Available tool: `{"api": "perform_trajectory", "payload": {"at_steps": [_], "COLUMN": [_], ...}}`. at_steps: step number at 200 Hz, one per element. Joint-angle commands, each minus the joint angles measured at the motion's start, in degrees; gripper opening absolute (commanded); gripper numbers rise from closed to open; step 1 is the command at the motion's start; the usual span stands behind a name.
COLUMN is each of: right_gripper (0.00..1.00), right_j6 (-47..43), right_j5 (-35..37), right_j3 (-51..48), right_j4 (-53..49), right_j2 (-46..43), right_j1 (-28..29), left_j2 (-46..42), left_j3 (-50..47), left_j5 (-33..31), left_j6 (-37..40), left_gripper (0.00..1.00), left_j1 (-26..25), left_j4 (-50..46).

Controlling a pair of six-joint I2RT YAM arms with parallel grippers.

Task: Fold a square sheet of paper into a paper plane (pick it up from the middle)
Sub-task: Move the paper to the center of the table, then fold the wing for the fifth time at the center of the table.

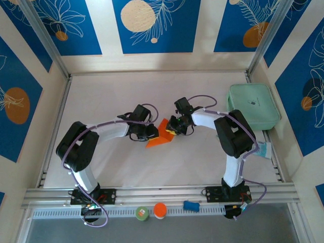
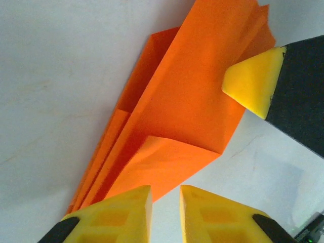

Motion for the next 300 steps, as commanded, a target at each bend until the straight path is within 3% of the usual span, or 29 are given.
{"api": "perform_trajectory", "payload": {"at_steps": [1, 46, 75, 100, 136, 181, 219, 257, 300], "right_gripper": [0.23, 0.28, 0.43, 0.48, 0.49, 0.47, 0.46, 0.45, 0.45], "right_j6": [-1.44, 2.05, 6.0, 10.61, 14.76, 15.46, 14.92, 14.82, 14.91], "right_j5": [-2.24, -3.63, -1.35, 0.94, 5.31, 3.08, 3.13, 3.35, 3.45], "right_j3": [1.3, -3.87, -10.06, -13.88, -14.44, -11.02, -8.66, -8.56, -8.74], "right_j4": [-2.03, 4.09, 6.54, 5.67, 2.32, 1.21, -0.05, -0.28, -0.28], "right_j2": [0.44, -8.06, -14.74, -18.11, -18.3, -12.13, -9.53, -9.34, -9.49], "right_j1": [0.23, -0.99, -1.26, -0.79, 2.31, 4.08, 4.8, 4.8, 4.89], "left_j2": [1.17, 3.81, 4.19, 4.29, 4.94, 4.51, 0.69, -3.1, -0.78], "left_j3": [-0.26, -1.33, -3.57, -4.36, -4.69, -4.75, -3.67, -3.83, -5.75], "left_j5": [-2.19, -5.07, -5.1, -5.11, -4.76, -3.88, -0.12, -2.3, -3.64], "left_j6": [0.83, -2.32, -5.24, -7.39, -9.59, -9.61, -8.49, -7.07, -7.57], "left_gripper": [0.2, 0.13, 0.11, 0.11, 0.11, 0.12, 0.18, 0.21, 0.16], "left_j1": [0.17, 0.6, 0.77, 0.81, 0.79, 0.8, 0.84, 0.74, 0.7], "left_j4": [-1.71, 1.48, 3.93, 3.62, 2.26, 2.08, 3.98, 0.94, 2.28]}}
